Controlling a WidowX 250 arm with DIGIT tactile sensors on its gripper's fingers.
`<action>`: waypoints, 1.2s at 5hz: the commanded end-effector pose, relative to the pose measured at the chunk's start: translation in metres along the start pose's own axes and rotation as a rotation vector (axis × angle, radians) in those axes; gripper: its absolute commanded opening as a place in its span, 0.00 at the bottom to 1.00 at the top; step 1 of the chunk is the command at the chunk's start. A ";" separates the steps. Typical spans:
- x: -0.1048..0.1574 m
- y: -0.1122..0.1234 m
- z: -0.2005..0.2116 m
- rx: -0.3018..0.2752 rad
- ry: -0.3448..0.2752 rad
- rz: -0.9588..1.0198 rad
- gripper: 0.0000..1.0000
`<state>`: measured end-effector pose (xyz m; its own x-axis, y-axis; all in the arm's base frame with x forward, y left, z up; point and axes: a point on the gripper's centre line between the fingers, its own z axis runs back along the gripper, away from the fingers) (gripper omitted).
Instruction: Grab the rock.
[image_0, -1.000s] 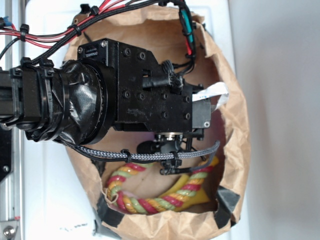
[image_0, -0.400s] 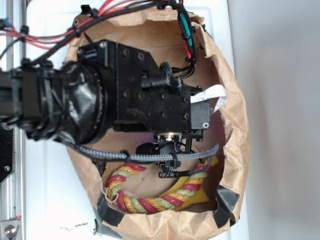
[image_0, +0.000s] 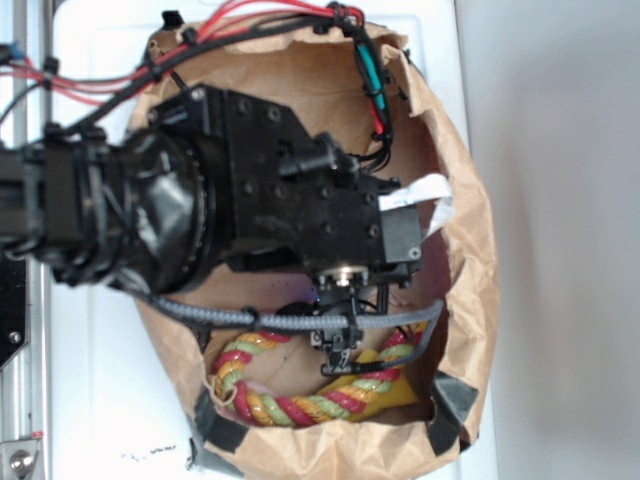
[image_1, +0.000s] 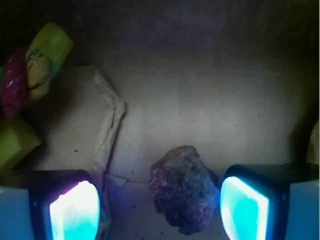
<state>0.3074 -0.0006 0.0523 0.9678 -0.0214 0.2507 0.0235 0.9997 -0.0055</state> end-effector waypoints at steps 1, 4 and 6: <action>0.014 -0.007 -0.001 0.030 -0.023 -0.046 1.00; 0.014 -0.006 0.006 0.019 -0.026 -0.013 0.00; 0.004 0.002 0.043 0.017 -0.043 0.043 0.00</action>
<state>0.2929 0.0005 0.0753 0.9727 0.0197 0.2311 -0.0200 0.9998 -0.0014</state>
